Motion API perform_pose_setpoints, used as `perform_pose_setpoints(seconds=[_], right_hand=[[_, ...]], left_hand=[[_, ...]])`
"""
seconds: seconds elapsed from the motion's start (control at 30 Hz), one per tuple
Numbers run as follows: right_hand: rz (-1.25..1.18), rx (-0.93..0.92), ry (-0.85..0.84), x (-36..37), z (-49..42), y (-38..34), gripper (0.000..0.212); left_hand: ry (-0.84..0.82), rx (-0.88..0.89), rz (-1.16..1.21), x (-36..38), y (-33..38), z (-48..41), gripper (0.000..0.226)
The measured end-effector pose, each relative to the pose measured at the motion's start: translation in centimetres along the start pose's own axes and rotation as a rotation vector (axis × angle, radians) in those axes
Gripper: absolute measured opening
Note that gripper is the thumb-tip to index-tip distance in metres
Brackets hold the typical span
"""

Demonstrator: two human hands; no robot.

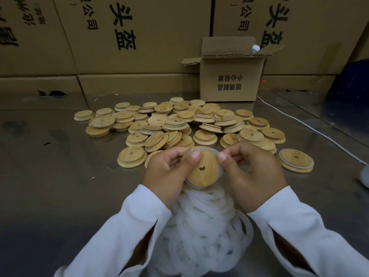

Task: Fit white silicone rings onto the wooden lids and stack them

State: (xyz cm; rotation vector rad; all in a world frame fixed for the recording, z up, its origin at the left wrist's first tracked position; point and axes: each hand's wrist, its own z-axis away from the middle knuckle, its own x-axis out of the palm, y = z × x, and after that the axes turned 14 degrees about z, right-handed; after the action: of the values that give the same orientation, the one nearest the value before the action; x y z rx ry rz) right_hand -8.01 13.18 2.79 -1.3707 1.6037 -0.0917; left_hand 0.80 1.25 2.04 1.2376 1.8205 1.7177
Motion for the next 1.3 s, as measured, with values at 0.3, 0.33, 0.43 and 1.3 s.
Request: perform_pose_setpoints(seconds=[0.3,0.33,0.43,1.3], right_hand=[[-0.037,0.006,-0.065,-0.3,-0.3,-0.4,0.013],[-0.042,0.005,-0.059,-0.3,-0.2,-0.5,0.013],[-0.108,0.034,-0.031,-0.1,0.0,-0.6,0.008],[-0.173,0.167,-0.17,0.3,0.0,-0.4,0.016]], left_hand=[[0.012,-0.012,0.047,-0.3,0.1,-0.3,0.029],[0.019,-0.014,0.056,-0.2,-0.1,-0.3,0.032],[0.04,-0.012,0.059,0.0,-0.4,-0.3,0.04],[0.064,-0.108,0.334,-0.5,-0.6,-0.7,0.034]])
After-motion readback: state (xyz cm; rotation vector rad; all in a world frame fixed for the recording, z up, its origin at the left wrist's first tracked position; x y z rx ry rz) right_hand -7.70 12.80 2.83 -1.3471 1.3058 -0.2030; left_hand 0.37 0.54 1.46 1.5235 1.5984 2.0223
